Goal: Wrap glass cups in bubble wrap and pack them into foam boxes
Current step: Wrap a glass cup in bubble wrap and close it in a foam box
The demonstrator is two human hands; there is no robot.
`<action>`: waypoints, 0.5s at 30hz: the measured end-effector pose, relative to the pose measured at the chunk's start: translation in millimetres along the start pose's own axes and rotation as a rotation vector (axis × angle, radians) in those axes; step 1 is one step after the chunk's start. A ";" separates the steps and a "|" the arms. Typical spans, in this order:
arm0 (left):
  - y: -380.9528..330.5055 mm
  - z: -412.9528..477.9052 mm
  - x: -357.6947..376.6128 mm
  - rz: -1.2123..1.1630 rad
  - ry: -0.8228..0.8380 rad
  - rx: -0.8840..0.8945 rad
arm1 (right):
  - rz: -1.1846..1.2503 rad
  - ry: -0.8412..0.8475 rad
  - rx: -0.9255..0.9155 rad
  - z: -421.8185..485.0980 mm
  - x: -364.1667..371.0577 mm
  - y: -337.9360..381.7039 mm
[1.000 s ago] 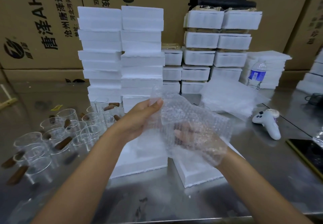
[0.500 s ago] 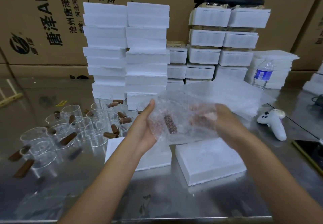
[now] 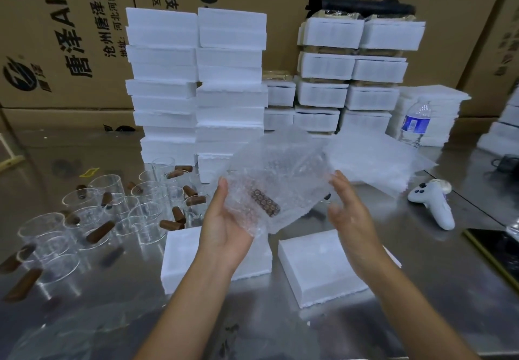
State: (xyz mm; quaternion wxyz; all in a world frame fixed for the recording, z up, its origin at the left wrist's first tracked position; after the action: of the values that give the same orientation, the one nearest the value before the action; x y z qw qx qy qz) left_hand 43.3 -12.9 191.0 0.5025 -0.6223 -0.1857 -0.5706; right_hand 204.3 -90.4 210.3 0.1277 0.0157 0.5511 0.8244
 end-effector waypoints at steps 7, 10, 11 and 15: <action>-3.4 -8.2 -2.8 0.102 0.085 -0.025 | 0.531 0.053 0.199 10.3 1.9 -8.3; -1.9 -12.5 -6.9 0.151 0.077 -0.041 | 0.498 -0.043 0.144 18.6 -6.5 1.8; -1.1 -13.3 -7.6 0.161 0.076 -0.044 | 0.481 -0.074 0.138 21.7 -9.6 6.0; 0.9 -15.7 -7.9 0.179 0.069 -0.038 | 0.385 -0.149 0.119 35.8 -18.7 19.8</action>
State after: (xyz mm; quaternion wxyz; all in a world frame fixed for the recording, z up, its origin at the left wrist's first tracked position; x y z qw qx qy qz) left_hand 33.6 -23.7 181.0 0.5459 -0.6258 -0.1012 -0.5479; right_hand 224.5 -69.4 244.5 0.0072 0.1890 0.5748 0.7961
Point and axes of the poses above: each hand's wrist, its own z-axis towards the middle knuckle, its own x-axis out of the palm, y = z × x, the point moved 5 cm from there along z, towards the middle knuckle, and after that the axes turned 6 degrees about y, right-handed, at the moved point
